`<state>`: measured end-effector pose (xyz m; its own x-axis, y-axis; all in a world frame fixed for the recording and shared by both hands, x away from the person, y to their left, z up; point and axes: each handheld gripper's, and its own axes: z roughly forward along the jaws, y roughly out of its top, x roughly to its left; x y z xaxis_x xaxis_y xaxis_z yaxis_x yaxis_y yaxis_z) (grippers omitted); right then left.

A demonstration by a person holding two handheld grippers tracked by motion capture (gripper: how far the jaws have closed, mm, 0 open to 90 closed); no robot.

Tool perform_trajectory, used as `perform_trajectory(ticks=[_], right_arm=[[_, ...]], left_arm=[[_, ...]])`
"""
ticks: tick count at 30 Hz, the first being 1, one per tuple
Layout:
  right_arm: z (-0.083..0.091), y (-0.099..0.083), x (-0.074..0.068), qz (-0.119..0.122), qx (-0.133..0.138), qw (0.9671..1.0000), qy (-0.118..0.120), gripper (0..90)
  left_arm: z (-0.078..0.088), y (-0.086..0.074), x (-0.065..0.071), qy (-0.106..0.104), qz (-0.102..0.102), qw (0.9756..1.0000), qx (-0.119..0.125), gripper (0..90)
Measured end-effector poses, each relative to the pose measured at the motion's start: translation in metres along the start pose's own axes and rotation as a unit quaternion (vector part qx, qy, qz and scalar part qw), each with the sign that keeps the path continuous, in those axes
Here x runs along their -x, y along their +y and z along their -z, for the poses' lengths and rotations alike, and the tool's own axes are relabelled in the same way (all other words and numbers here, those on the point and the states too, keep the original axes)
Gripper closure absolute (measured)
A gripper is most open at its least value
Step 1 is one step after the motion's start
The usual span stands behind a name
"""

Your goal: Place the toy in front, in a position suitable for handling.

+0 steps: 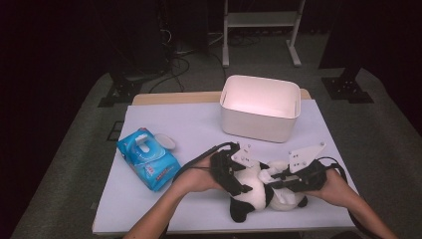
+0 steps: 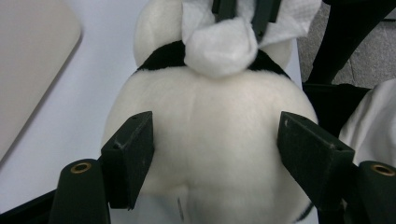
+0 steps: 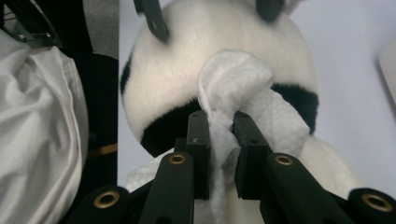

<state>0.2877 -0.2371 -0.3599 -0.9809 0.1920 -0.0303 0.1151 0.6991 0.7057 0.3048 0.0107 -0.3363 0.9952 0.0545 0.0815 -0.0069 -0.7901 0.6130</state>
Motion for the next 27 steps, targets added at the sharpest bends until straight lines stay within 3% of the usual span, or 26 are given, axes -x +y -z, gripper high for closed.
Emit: perform_trajectory(ticks=[6,13,21,27], right_arm=[[0.012,-0.014,0.006,-0.023,0.003,0.9996,-0.017,78.3],[0.018,-0.022,0.006,-0.033,0.006,0.9992,-0.020,78.2],[0.014,-0.013,-0.002,-0.017,0.016,0.9997,-0.004,78.2],[0.005,0.011,-0.009,0.013,0.031,0.9994,0.011,78.2]], left_arm=[[0.009,-0.004,0.003,0.005,-0.002,0.9999,-0.012,27.5],[-0.005,-0.010,0.001,0.001,0.005,0.9999,-0.010,29.5],[-0.017,-0.005,0.001,0.003,0.003,1.0000,0.001,31.9],[-0.027,0.006,0.002,0.006,-0.007,1.0000,0.001,31.7]])
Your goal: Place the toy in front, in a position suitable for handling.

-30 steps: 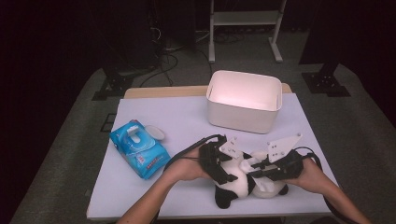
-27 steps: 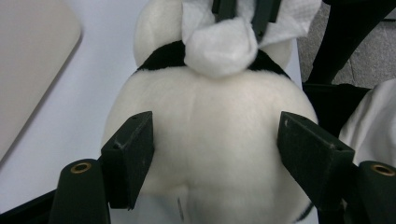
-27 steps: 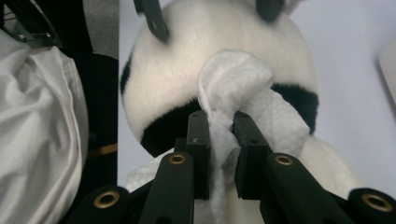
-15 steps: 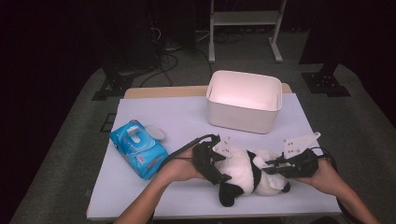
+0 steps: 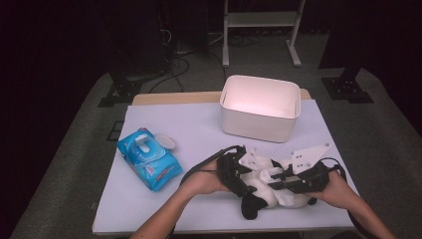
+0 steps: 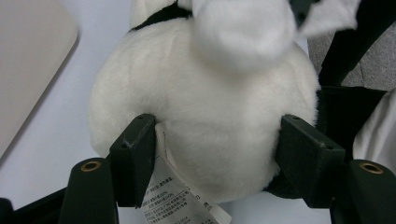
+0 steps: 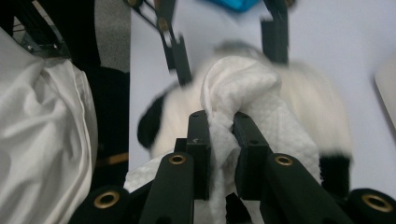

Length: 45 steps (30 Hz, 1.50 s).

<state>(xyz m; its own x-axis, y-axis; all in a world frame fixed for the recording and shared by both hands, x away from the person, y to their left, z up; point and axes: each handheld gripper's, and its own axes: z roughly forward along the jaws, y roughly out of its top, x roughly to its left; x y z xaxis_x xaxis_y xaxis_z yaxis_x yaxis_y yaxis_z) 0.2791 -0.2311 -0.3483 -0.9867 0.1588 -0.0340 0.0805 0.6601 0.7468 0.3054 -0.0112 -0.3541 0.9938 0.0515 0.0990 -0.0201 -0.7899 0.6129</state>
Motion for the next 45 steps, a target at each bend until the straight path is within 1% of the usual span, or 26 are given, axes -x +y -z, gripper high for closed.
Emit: perform_trajectory(ticks=[3,5,6,8,10,12,14,16,18,19,21,23,26,27,29,31,34,35,39,41,45], right_arm=[[-0.009,0.009,-0.001,0.014,-0.002,0.9999,0.006,78.1],[-0.011,0.010,-0.001,0.012,-0.002,0.9999,0.010,78.2],[-0.010,0.009,0.000,0.010,-0.001,0.9999,0.012,78.2],[-0.008,0.006,-0.001,0.006,-0.001,0.9999,0.012,78.1],[-0.004,0.002,-0.003,0.005,-0.009,0.9999,0.005,78.1],[0.000,-0.003,-0.004,-0.002,-0.015,0.9999,0.002,78.1],[0.003,-0.007,-0.006,-0.006,-0.016,0.9999,-0.001,78.1],[0.004,-0.007,-0.008,-0.009,-0.016,0.9998,-0.004,78.1],[0.001,-0.003,-0.008,-0.004,-0.014,0.9999,0.000,78.1],[-0.001,0.001,-0.008,0.001,-0.013,0.9999,0.004,78.1],[-0.009,0.010,-0.007,0.011,-0.015,0.9998,0.011,78.1],[-0.017,0.019,-0.005,0.015,-0.014,0.9997,0.017,78.1],[-0.026,0.028,-0.003,0.029,-0.022,0.9991,0.022,78.2],[-0.027,0.030,-0.001,0.030,-0.026,0.9989,0.025,78.2],[-0.027,0.030,0.002,0.025,-0.027,0.9989,0.029,78.2],[-0.024,0.028,0.004,0.018,-0.024,0.9991,0.030,78.2],[-0.018,0.025,0.006,0.015,-0.024,0.9995,0.017,78.1],[-0.016,0.023,0.008,0.012,-0.022,0.9996,0.012,78.1],[-0.007,0.015,0.020,-0.010,-0.020,0.9997,-0.001,77.9],[-0.005,0.009,0.027,-0.024,-0.020,0.9995,-0.004,77.8],[0.001,-0.003,0.037,-0.045,-0.019,0.9987,-0.017,77.7]], left_arm=[[-0.002,0.001,-0.001,0.000,-0.003,1.0000,-0.004,31.6],[-0.001,-0.002,-0.001,-0.003,0.000,1.0000,0.002,31.6],[-0.001,-0.003,-0.002,-0.005,0.001,1.0000,0.007,31.7],[0.000,-0.005,-0.002,-0.005,-0.001,1.0000,0.008,31.7],[0.000,-0.006,-0.001,-0.005,-0.001,0.9999,0.009,31.7],[0.000,-0.006,-0.001,-0.004,-0.001,0.9999,0.011,31.7],[0.000,-0.006,-0.001,-0.006,0.001,0.9999,0.012,31.7],[-0.001,-0.005,0.000,-0.006,0.000,0.9999,0.012,31.7],[-0.001,-0.004,0.000,-0.006,0.004,0.9999,0.014,31.7],[-0.001,-0.004,0.000,-0.005,0.001,0.9999,0.011,31.7],[-0.001,-0.003,0.001,-0.004,0.001,1.0000,0.009,31.5],[-0.001,-0.004,0.001,-0.003,0.001,0.9999,0.010,31.2],[0.000,-0.006,0.002,-0.004,0.001,1.0000,0.008,31.1],[0.000,-0.008,0.002,-0.005,0.002,0.9999,0.012,31.1],[0.000,-0.010,0.001,-0.010,0.009,0.9997,0.019,30.8],[0.000,-0.011,0.002,-0.010,0.010,0.9997,0.021,30.8],[0.000,-0.010,0.003,-0.010,0.005,0.9998,0.016,30.8],[0.000,-0.010,0.004,-0.011,0.006,0.9998,0.015,30.7],[0.000,-0.010,0.006,-0.010,-0.001,0.9999,0.007,30.5],[0.000,-0.011,0.006,-0.011,0.000,0.9999,0.008,30.5],[0.000,-0.012,0.006,-0.012,-0.001,0.9999,0.007,30.5]])
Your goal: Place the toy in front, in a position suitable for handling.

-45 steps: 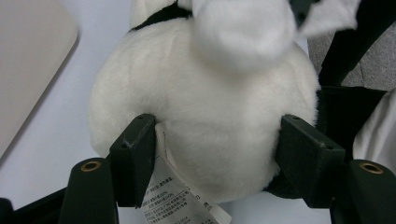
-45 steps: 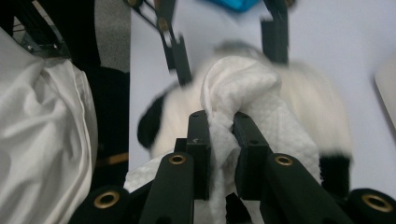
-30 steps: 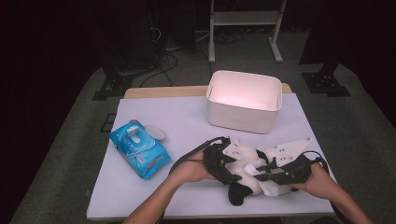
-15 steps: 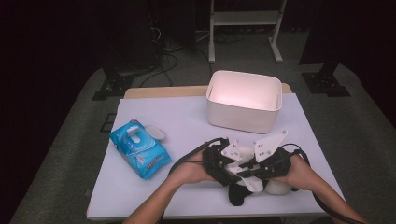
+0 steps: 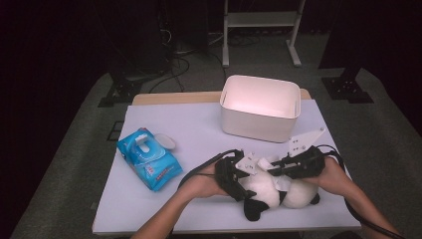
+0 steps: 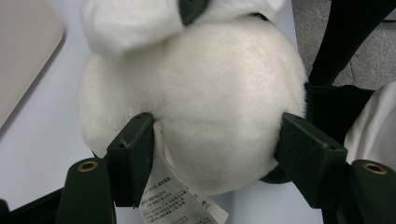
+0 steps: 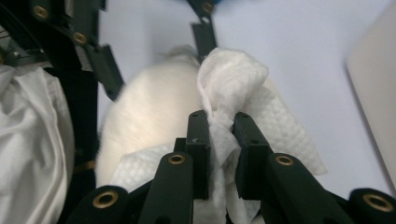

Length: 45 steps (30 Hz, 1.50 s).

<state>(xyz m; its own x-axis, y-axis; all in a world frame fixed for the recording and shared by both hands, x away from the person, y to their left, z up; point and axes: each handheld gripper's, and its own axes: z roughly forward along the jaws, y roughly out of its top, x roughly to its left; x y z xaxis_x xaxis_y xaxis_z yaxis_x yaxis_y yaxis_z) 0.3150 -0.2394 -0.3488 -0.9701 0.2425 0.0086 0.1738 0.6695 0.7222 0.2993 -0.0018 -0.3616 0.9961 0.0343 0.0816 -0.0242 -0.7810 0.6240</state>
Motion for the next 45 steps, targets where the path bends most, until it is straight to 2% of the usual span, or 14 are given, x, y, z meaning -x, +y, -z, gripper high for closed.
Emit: perform_trajectory(ticks=[3,8,12,16,20,25,32,36,41,45], right_arm=[[0.002,-0.008,0.004,-0.017,-0.001,0.9999,0.002,77.7],[0.002,-0.013,-0.005,-0.014,0.003,0.9999,0.005,77.7],[0.003,-0.014,-0.014,-0.009,0.007,0.9999,0.008,77.7],[0.006,-0.017,-0.023,-0.006,0.012,0.9999,0.010,77.7],[0.009,-0.019,-0.030,0.001,0.009,0.9999,0.009,77.6],[0.008,-0.010,-0.034,0.019,0.007,0.9998,0.006,77.7],[-0.011,0.019,-0.035,0.050,0.017,0.9982,0.029,77.7],[-0.020,0.029,-0.032,0.060,0.008,0.9976,0.035,77.8],[-0.014,0.027,-0.030,0.056,0.002,0.9979,0.031,77.8],[-0.004,0.016,-0.027,0.045,-0.012,0.9987,0.021,77.8]], left_arm=[[0.001,0.000,0.000,-0.004,-0.002,1.0000,-0.001,30.5],[0.011,0.000,-0.005,-0.028,0.021,0.9992,0.022,31.0],[0.018,0.000,-0.009,-0.017,0.025,0.9993,0.023,30.5],[0.015,0.001,-0.009,-0.024,0.037,0.9989,0.016,28.0],[0.011,0.003,-0.006,-0.030,0.030,0.9990,0.016,29.2],[0.007,0.006,-0.005,-0.023,0.021,0.9995,0.004,31.1],[0.006,0.005,-0.002,-0.010,0.014,0.9998,-0.007,31.2],[0.007,0.003,-0.002,-0.002,0.016,0.9998,-0.009,31.6],[0.006,0.002,-0.003,-0.005,0.016,0.9999,-0.003,32.1],[0.006,0.001,-0.005,-0.004,0.021,0.9998,-0.002,32.1]])
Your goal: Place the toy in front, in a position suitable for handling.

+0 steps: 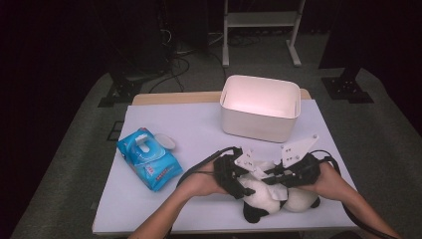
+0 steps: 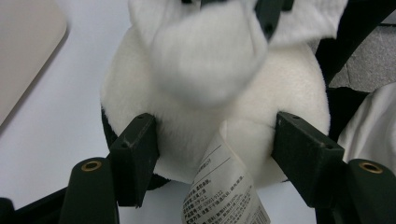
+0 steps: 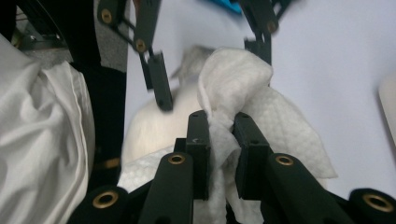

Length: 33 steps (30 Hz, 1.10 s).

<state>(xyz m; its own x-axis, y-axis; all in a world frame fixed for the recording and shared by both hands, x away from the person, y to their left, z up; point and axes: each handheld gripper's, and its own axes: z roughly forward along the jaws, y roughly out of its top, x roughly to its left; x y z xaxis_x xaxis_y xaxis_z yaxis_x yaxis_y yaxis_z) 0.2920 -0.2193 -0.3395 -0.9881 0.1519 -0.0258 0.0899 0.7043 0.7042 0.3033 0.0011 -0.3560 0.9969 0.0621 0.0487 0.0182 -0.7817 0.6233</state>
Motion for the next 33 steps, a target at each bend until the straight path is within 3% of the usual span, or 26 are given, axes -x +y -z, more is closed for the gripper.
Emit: perform_trajectory(ticks=[3,8,17,22,25,28,33], right_arm=[[0.006,-0.013,0.004,-0.016,-0.006,0.9999,-0.004,77.7],[0.016,-0.029,0.013,-0.049,0.002,0.9988,-0.001,77.7],[0.005,-0.007,0.026,-0.028,-0.004,0.9996,-0.009,77.6],[0.007,-0.018,0.032,-0.055,-0.002,0.9985,-0.004,77.3],[0.008,-0.028,0.029,-0.071,0.012,0.9974,0.004,77.3],[0.010,-0.031,0.021,-0.069,0.017,0.9975,0.003,77.3],[0.015,-0.029,0.005,-0.050,0.007,0.9987,-0.008,77.3]], left_arm=[[-0.001,-0.001,-0.002,0.000,0.006,1.0000,0.002,32.1],[-0.002,0.002,-0.002,0.005,-0.002,1.0000,-0.005,32.4],[-0.001,0.003,0.001,0.011,-0.012,0.9998,-0.011,32.4],[0.003,0.000,-0.003,0.006,0.004,1.0000,0.006,32.0],[0.006,0.000,-0.007,-0.008,0.025,0.9995,0.019,29.1],[0.012,0.003,-0.011,-0.021,0.045,0.9978,0.043,29.0],[0.015,0.011,-0.011,-0.005,0.040,0.9989,0.025,27.9]])
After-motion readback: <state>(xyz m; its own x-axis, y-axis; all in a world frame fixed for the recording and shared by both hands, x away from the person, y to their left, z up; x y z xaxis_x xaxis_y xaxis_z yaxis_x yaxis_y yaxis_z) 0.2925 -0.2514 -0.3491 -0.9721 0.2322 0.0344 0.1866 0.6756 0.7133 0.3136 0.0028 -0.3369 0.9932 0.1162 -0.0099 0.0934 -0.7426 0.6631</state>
